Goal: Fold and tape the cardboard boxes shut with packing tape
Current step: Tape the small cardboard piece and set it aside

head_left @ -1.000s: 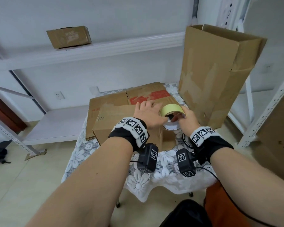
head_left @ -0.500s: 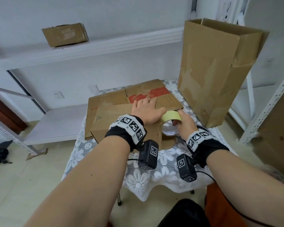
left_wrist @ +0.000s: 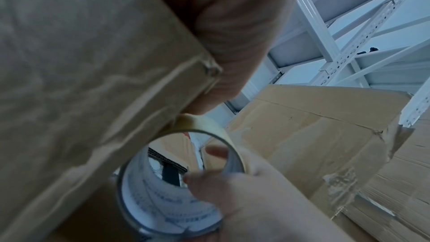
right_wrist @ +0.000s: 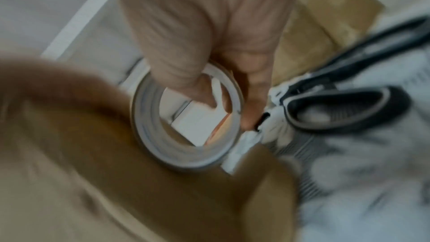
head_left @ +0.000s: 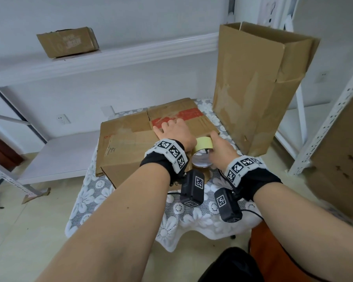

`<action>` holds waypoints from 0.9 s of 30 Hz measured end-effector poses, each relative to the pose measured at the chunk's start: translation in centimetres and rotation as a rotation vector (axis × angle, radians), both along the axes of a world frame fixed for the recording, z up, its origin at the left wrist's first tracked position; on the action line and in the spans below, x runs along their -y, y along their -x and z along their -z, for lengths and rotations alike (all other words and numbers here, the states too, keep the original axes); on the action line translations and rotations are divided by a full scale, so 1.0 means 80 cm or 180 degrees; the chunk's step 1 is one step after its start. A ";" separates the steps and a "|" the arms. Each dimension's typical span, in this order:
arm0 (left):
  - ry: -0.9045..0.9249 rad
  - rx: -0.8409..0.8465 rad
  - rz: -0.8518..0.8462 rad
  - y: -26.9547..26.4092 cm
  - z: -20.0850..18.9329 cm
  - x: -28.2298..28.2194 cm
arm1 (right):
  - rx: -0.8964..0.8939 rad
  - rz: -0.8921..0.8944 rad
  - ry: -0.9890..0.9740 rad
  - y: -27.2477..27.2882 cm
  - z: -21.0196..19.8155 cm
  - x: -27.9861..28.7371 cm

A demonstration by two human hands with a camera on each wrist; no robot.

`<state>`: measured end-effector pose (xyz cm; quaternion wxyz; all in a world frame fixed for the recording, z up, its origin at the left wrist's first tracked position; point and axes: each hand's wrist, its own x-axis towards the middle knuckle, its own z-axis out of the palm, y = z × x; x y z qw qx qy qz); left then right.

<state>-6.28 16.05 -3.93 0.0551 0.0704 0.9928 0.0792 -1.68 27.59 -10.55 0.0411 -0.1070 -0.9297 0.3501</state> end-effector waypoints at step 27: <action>-0.1395 -0.0731 0.0110 -0.039 -0.024 0.073 | 0.1222 0.1022 0.3567 -0.043 -0.005 0.045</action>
